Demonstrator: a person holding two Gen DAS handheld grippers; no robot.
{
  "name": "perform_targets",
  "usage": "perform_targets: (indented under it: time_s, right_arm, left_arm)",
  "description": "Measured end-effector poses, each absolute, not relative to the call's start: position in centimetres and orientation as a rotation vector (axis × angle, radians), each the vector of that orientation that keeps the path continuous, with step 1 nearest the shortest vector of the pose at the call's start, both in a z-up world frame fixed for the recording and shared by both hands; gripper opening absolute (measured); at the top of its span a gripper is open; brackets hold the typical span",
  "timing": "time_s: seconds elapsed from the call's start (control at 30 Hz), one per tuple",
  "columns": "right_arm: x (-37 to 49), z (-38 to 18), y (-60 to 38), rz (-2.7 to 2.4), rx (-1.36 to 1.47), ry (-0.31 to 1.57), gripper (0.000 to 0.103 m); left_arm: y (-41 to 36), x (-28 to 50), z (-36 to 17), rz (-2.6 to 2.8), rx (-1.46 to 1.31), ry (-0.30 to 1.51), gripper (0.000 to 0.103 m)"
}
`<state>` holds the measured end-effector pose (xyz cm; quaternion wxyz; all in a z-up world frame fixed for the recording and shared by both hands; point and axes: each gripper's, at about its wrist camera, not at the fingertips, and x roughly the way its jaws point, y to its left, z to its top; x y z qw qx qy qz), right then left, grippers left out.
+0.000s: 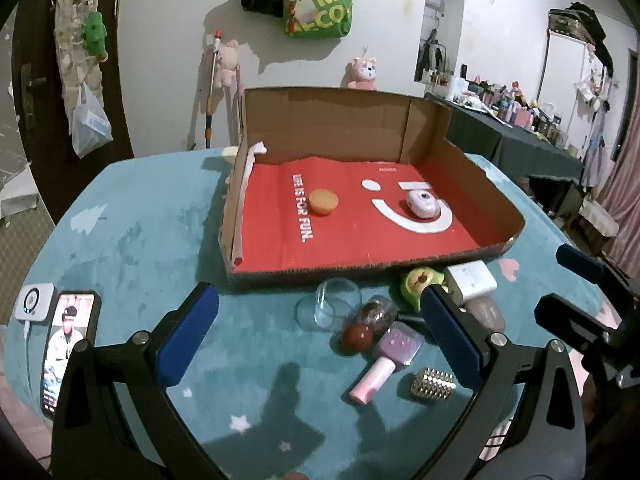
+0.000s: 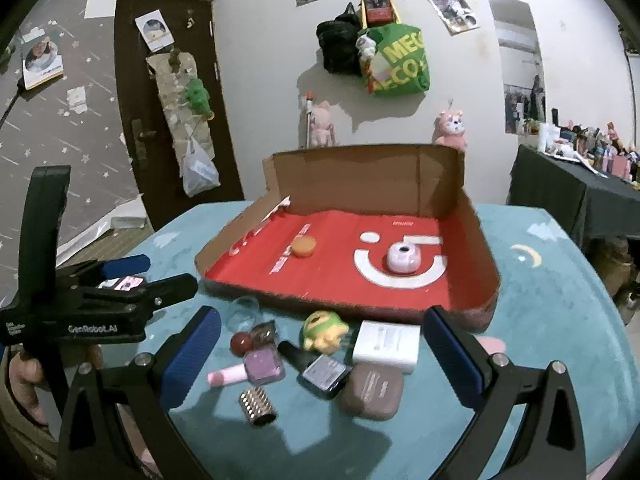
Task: Organize rigid objects
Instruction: 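Withdraw both tools from the box back toward the remaining items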
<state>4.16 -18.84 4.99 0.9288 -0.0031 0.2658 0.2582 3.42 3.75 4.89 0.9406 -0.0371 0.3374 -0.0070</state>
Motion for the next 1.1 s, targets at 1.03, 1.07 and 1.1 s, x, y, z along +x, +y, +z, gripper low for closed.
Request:
perform_targets:
  time_s: [1.03, 1.07, 1.1]
  right_arm:
    - [4.6, -2.3, -19.2, 0.44, -0.073, 0.764, 0.103]
    - [4.9, -2.8, -19.4, 0.422, -0.076, 0.779, 0.103]
    - [5.2, -3.0, -19.5, 0.414, -0.079, 0.789, 0.101]
  left_arm:
    - [1.6, 4.0, -1.2, -0.125, -0.06, 0.86, 0.097]
    - [1.6, 4.2, -1.5, -0.129, -0.065, 0.871, 0.097]
    - [1.5, 4.4, -1.7, -0.132, -0.068, 0.877, 0.096]
